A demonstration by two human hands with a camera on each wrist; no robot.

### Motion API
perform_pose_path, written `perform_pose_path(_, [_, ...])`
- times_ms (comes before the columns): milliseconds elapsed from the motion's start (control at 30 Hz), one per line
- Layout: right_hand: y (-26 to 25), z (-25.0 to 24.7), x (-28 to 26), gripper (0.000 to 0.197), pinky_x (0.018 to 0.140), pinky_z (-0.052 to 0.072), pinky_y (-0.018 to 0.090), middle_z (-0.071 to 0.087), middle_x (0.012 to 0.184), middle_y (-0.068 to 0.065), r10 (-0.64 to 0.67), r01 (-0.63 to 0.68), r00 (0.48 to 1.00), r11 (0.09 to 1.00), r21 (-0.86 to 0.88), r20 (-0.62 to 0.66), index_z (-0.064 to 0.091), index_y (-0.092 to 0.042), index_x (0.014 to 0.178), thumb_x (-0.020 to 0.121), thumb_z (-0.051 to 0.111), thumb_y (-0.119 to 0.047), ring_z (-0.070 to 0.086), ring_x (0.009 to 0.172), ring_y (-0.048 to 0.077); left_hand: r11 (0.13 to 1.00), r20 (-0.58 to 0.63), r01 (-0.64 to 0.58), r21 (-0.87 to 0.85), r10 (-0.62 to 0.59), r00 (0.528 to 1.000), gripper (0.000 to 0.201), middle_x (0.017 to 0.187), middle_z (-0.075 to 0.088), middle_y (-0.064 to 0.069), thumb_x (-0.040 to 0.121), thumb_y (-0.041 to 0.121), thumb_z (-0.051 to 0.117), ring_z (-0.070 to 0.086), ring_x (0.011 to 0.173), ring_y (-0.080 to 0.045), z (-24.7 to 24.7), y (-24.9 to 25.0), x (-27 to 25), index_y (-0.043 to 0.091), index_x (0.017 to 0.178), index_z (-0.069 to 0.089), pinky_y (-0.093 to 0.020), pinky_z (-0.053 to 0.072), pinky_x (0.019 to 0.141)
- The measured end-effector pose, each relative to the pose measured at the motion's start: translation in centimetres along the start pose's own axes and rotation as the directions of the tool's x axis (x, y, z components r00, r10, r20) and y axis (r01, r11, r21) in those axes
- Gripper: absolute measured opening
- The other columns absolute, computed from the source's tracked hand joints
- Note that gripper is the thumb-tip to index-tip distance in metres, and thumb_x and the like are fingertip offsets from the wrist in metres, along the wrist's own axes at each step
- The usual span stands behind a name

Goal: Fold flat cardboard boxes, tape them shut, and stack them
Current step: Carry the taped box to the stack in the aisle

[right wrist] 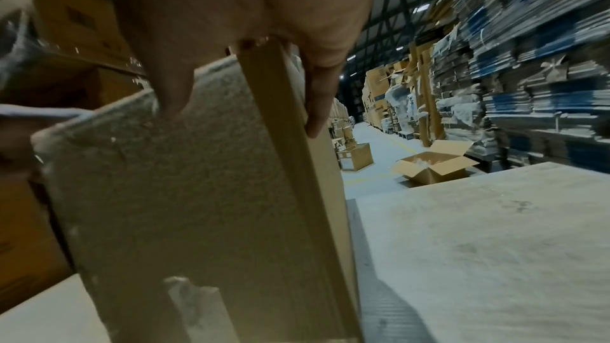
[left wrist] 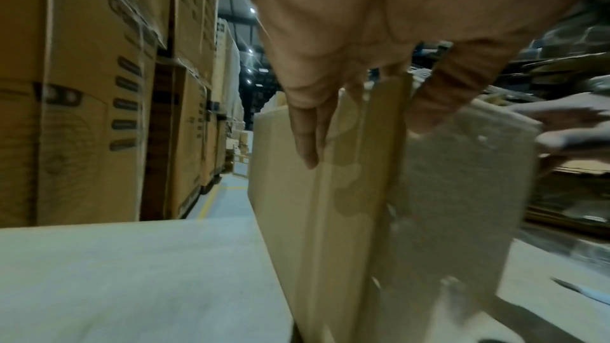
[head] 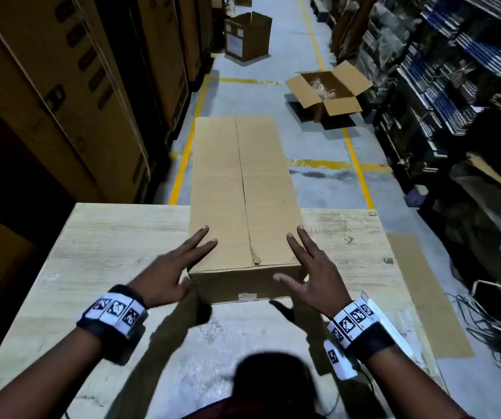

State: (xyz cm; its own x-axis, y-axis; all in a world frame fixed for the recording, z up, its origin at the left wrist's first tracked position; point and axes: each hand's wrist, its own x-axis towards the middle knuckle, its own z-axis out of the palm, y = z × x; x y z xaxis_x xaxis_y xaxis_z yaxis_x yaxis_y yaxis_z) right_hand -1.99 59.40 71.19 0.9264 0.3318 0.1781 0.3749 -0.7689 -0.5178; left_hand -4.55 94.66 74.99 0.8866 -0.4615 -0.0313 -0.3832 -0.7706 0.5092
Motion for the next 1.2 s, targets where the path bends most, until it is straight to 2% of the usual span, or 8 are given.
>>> perform_pose_path(100, [0.6,0.2,0.3,0.099,0.083,0.056,0.03,0.006,0.169,-0.016,-0.031,0.03,0.999,0.998,0.047,0.028,0.032,-0.039,0.157,0.074,0.086,-0.049,0.065,0.111,0.014,0.995,0.006,0.049,-0.083,-0.048,0.999,0.103,0.164,-0.014,0.021,0.076,0.014,0.075,0.064,0.089,-0.022,2.1,1.5,-0.8,0.047,0.155,0.017,-0.035,0.055,0.068])
perform_pose_path(267, [-0.2,1.2,1.4,0.1,0.081,0.059,0.035,0.011,0.169,-0.015,-0.056,0.056,0.998,0.998,0.04,0.005,0.038,-0.041,0.154,0.07,0.092,-0.034,0.068,0.106,0.028,0.976,-0.303,0.167,-0.139,-0.203,0.931,0.088,0.165,0.009,0.02,0.075,0.017,0.086,0.063,0.073,-0.012,4.2,1.9,0.7,0.045,0.147,0.043,-0.033,0.057,0.076])
perform_pose_path(433, [-1.8,-2.4,2.8,0.094,0.097,0.054,0.049,0.018,0.167,-0.016,-0.021,0.021,1.0,1.0,0.02,0.011,0.041,-0.041,0.152,0.072,0.09,-0.038,0.048,0.14,0.017,0.991,-0.324,0.073,-0.115,-0.107,0.94,0.077,0.162,0.021,0.023,0.08,0.025,0.083,0.059,0.121,-0.013,1.7,2.2,1.8,0.048,0.144,0.046,-0.033,0.053,0.088])
perform_pose_path(533, [-2.6,-5.5,3.7,0.092,0.104,0.047,0.054,0.019,0.166,-0.02,0.013,-0.013,1.0,1.0,-0.015,0.015,0.041,-0.045,0.151,0.072,0.089,-0.041,0.045,0.142,0.013,0.995,-0.345,0.016,-0.095,-0.048,0.937,0.076,0.159,0.026,0.025,0.078,0.028,0.084,0.053,0.129,-0.01,-0.9,3.2,3.2,0.049,0.142,0.048,-0.03,0.049,0.089])
perform_pose_path(667, [-2.4,-9.8,3.0,0.094,0.103,0.049,0.055,0.026,0.165,-0.016,-0.03,0.029,0.996,0.999,-0.018,-0.081,0.043,-0.043,0.15,0.069,0.091,-0.04,0.044,0.142,0.013,0.996,-0.366,-0.051,-0.068,0.023,0.93,0.076,0.159,0.028,0.024,0.078,0.026,0.085,0.048,0.136,-0.009,-3.3,6.9,4.9,0.048,0.142,0.049,-0.039,0.05,0.102])
perform_pose_path(967, [7.9,-22.0,-5.6,0.092,0.101,0.052,0.047,0.036,0.161,-0.012,-0.117,0.12,0.959,0.993,-0.003,-0.259,0.051,-0.039,0.146,0.064,0.094,-0.038,0.052,0.134,0.009,0.994,-0.424,-0.111,0.013,0.106,0.9,0.076,0.157,0.031,0.024,0.078,0.027,0.085,0.045,0.137,-0.003,1.3,24.6,9.6,0.048,0.141,0.049,-0.037,0.051,0.101])
perform_pose_path(1100, [15.9,-28.1,-11.6,0.094,0.101,0.048,0.059,0.033,0.162,-0.014,-0.125,0.127,0.957,0.992,-0.01,-0.263,0.04,-0.049,0.148,0.067,0.086,-0.05,0.044,0.142,0.009,0.994,-0.443,-0.104,0.026,0.105,0.89,0.076,0.156,0.033,0.025,0.076,0.027,0.086,0.049,0.13,0.0,6.8,34.6,12.6,0.049,0.14,0.051,-0.028,0.049,0.093])
perform_pose_path(1200, [21.5,-33.5,-16.1,0.095,0.101,0.049,0.059,0.033,0.162,-0.015,-0.104,0.1,0.958,0.995,-0.03,-0.266,0.038,-0.049,0.149,0.067,0.087,-0.048,0.047,0.14,0.011,0.992,-0.443,-0.129,0.01,0.12,0.889,0.076,0.156,0.034,0.025,0.075,0.026,0.086,0.052,0.127,-0.001,10.7,41.8,15.8,0.05,0.139,0.051,-0.027,0.049,0.094])
